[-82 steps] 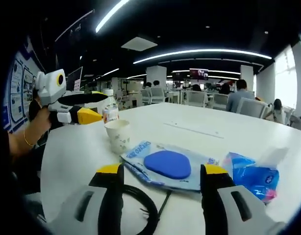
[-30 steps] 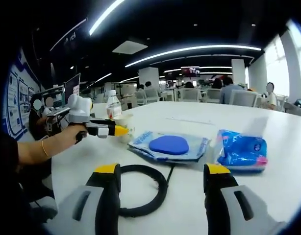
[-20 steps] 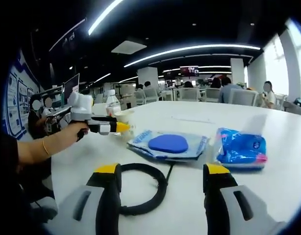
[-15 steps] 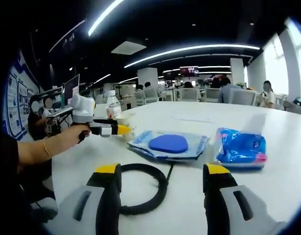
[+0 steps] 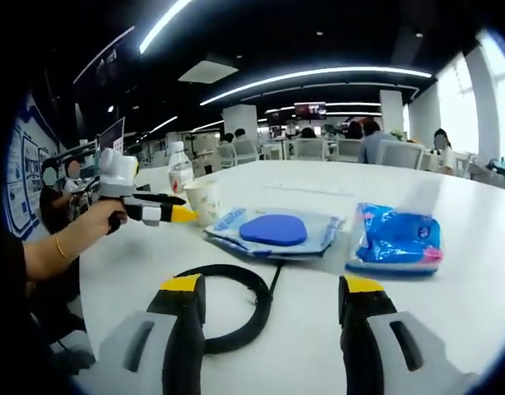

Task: Arrange the tabletop items into an orderly group along one side of the table until the central work area is clear of visible clutter.

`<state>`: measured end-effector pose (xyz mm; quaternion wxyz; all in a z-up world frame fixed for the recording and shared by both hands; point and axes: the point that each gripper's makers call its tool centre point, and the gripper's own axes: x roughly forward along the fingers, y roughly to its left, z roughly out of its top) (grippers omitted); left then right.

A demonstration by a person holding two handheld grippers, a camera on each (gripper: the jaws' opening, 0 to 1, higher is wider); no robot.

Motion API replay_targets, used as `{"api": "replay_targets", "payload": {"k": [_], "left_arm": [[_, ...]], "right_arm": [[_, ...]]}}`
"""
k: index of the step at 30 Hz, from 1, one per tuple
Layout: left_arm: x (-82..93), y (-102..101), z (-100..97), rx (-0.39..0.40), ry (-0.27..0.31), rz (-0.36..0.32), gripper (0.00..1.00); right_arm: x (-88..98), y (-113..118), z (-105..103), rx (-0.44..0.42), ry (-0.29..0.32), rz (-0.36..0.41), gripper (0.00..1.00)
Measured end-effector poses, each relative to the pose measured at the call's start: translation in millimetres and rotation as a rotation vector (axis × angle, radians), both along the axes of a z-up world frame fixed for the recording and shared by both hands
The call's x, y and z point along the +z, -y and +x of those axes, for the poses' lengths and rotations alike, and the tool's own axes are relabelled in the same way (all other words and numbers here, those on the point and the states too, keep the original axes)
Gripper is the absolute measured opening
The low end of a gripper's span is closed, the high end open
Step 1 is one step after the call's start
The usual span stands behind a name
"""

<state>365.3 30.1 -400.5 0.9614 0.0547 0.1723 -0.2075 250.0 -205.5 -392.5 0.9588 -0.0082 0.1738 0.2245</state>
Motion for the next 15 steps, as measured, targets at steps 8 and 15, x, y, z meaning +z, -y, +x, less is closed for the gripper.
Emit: {"api": "replay_targets", "payload": {"k": [8, 15], "left_arm": [[-10.7, 27, -36.9, -0.132, -0.117, -0.055, 0.45], [-10.2, 68, -72.2, -0.252, -0.216, -0.111, 0.37]], "right_arm": [[-13.6, -7, -1, 0.003, -0.057, -0.032, 0.6], [-24.5, -13, 1, -0.025, -0.107, -0.093, 0.57]]}}
